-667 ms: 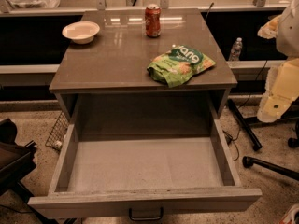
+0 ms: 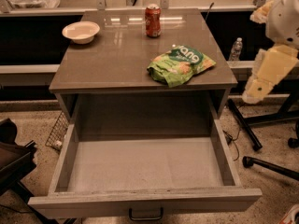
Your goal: Place coke can into top drawer
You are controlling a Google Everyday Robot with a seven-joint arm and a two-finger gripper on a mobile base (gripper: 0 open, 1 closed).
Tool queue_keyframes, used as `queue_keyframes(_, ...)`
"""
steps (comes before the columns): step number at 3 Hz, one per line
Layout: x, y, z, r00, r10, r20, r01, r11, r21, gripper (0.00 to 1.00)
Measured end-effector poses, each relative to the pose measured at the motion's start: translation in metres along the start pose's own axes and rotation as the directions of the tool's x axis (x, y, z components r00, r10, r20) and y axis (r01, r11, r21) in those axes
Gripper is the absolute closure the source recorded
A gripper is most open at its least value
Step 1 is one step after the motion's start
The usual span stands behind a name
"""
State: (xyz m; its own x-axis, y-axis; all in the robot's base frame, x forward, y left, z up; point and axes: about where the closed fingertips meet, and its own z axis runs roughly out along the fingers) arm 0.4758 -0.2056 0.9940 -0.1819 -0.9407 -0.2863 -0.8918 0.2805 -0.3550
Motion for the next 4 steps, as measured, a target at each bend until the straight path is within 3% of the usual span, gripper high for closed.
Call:
queue_keyframes(1,-0.029,-0.064,0.013,0.983,0.027,0.18,-0.046,0.9933,0.106,0.0)
queue_keyframes(2,-0.06,-0.126,0.024,0.922,0.065,0.381,-0.144,0.9724,0.184,0.0)
queue_keyframes(3,-0.088,-0.179,0.037,0.824,0.101,0.557,-0.265,0.9384,0.222,0.0)
queue_keyframes(4,-0.103,-0.212,0.055,0.746,0.133,0.652,-0.36,0.905,0.227,0.0)
